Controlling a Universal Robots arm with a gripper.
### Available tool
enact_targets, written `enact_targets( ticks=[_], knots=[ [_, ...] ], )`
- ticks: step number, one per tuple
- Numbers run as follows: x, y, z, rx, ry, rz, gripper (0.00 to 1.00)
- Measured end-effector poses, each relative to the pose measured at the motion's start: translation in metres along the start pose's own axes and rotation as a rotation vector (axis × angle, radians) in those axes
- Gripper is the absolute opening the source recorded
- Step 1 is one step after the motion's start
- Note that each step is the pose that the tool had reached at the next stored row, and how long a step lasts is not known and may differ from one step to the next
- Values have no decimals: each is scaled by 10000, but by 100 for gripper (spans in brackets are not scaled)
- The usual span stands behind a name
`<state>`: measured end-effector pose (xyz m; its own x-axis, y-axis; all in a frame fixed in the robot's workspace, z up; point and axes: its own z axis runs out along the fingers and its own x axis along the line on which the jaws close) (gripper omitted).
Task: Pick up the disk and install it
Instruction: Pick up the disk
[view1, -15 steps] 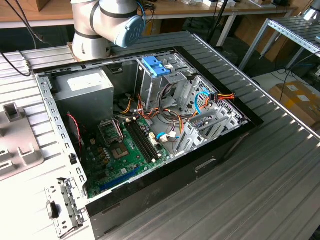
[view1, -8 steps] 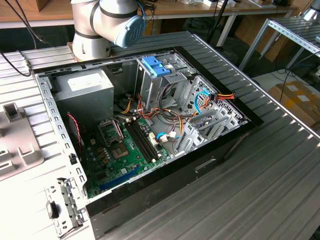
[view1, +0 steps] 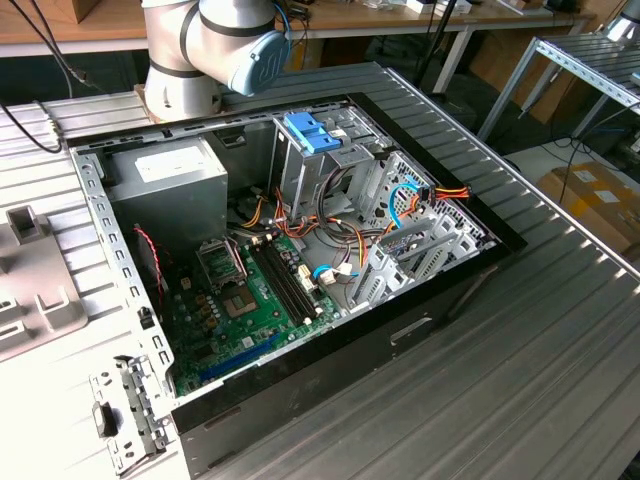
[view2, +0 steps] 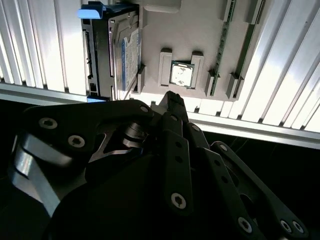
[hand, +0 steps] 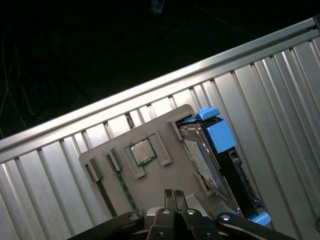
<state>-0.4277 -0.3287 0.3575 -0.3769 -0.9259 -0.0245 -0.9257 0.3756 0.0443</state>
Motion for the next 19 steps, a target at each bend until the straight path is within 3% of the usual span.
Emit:
enact_targets(
  ticks=[19],
  knots=[
    [1, -1, 5, -14, 26, -578, 11]
  ],
)
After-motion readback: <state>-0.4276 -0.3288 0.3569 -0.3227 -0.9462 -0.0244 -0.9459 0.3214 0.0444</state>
